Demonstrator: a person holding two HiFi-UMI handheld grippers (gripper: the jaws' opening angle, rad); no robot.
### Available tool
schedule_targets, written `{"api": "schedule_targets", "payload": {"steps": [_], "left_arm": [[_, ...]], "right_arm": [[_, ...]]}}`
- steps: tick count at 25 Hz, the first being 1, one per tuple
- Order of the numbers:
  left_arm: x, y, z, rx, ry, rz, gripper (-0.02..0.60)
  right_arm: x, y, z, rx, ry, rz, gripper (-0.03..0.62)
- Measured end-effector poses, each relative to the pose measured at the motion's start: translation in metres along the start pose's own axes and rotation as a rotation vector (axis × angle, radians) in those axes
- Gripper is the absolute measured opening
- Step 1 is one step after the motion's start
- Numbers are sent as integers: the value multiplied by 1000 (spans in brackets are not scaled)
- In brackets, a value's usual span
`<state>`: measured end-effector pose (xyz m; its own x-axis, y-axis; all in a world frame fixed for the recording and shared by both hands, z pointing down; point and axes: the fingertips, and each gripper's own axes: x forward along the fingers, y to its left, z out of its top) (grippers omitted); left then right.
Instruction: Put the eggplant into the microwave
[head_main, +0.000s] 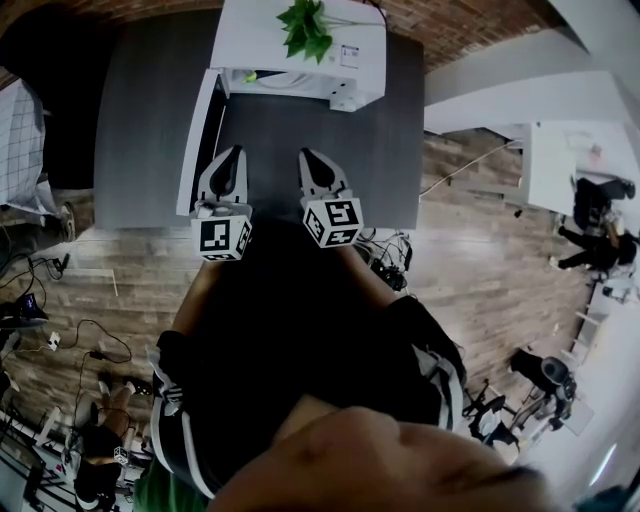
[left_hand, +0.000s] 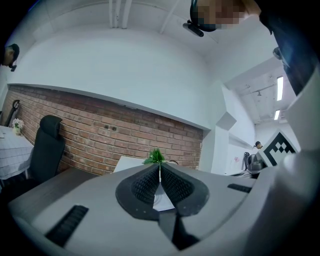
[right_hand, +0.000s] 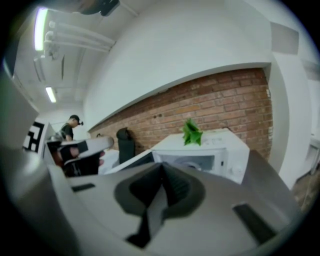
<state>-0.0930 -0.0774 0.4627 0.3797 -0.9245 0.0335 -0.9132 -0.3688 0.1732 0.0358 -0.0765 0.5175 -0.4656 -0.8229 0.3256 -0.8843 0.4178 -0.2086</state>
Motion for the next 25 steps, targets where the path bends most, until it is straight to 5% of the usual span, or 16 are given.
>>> {"api": "schedule_targets", "payload": {"steps": [25], "left_arm": [[11, -5, -4, 1, 5, -10, 41]], "right_arm": [[1, -7, 3, 7, -6, -1, 32]]}}
